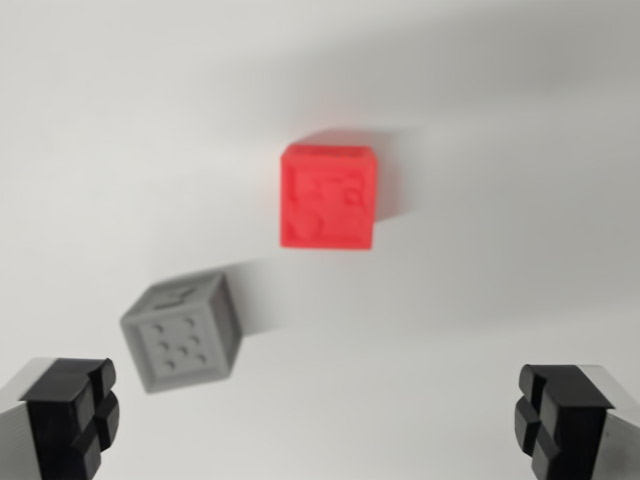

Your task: Destack cube

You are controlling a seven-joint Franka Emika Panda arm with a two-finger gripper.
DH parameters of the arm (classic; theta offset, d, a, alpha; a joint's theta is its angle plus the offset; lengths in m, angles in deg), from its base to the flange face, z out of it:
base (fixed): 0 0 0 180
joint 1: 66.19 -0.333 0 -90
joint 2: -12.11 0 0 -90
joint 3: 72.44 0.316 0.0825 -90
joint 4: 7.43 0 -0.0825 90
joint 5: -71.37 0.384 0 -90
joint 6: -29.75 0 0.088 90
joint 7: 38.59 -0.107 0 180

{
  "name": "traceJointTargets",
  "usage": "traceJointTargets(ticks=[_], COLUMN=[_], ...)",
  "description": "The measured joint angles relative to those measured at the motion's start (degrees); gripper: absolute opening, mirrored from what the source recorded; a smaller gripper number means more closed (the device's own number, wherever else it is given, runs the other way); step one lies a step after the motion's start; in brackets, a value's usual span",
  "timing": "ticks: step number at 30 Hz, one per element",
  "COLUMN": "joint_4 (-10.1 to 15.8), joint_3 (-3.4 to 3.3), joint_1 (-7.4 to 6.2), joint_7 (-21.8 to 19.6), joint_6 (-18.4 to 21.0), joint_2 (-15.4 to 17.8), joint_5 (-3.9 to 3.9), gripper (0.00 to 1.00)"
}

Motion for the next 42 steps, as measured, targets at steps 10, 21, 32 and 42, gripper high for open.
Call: traceJointTargets(ticks=[10, 21, 32, 42], joint_4=[-2.14, -4.14, -5.01, -5.00], joint_3=[0.00, -0.01, -0.01, -0.01], joint_1=[0.00, 0.00, 0.00, 0.00], joint_7=[0.00, 0.00, 0.00, 0.00], joint_6=[4.72, 8.43, 9.81, 9.81], joint_2=[2.60, 4.27, 4.82, 4.78], joint_5=[0.00, 0.00, 0.00, 0.00], gripper=[1.00, 1.00, 1.00, 1.00])
